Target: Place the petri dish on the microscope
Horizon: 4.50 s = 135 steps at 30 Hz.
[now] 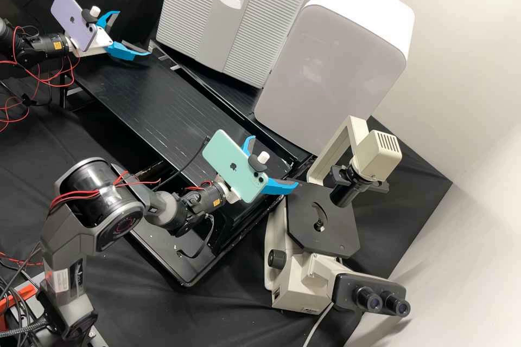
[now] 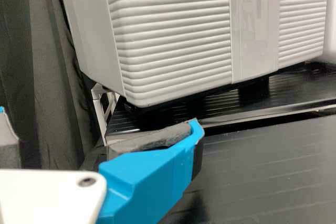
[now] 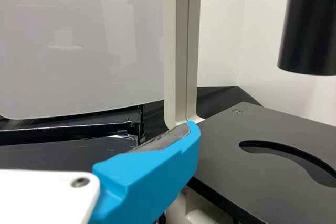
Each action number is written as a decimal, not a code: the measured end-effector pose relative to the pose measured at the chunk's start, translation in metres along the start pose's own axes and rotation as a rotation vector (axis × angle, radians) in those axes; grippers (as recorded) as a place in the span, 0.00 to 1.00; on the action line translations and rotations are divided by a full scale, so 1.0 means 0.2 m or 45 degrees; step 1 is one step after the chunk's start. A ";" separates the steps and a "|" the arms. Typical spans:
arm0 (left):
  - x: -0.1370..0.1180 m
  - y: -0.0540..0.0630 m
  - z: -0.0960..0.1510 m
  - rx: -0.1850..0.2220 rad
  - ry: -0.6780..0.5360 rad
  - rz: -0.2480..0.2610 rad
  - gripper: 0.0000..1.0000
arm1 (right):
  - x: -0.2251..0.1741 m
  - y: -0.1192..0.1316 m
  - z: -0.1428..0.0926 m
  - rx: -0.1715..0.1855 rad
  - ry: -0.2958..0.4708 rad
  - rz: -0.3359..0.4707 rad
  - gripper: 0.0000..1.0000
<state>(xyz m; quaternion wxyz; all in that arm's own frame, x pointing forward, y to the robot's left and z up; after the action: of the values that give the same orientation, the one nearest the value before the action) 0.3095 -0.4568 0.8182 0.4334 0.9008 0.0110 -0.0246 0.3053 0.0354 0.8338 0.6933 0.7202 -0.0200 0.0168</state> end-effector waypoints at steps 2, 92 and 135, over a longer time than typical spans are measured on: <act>0.00 0.00 0.00 0.000 0.000 0.000 1.00 | 0.00 0.00 0.00 0.000 0.000 0.000 1.00; 0.00 0.00 0.00 0.000 0.000 0.000 1.00 | -0.22 -0.27 -0.05 -0.080 0.089 -0.180 0.00; 0.00 0.00 0.00 0.000 0.000 0.000 1.00 | -0.21 0.23 0.23 -0.011 -0.019 0.261 0.00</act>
<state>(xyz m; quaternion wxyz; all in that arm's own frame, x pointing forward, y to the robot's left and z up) 0.3095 -0.4568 0.8182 0.4334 0.9008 0.0110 -0.0246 0.2608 -0.0113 0.8762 0.6907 0.7116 -0.0986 0.0823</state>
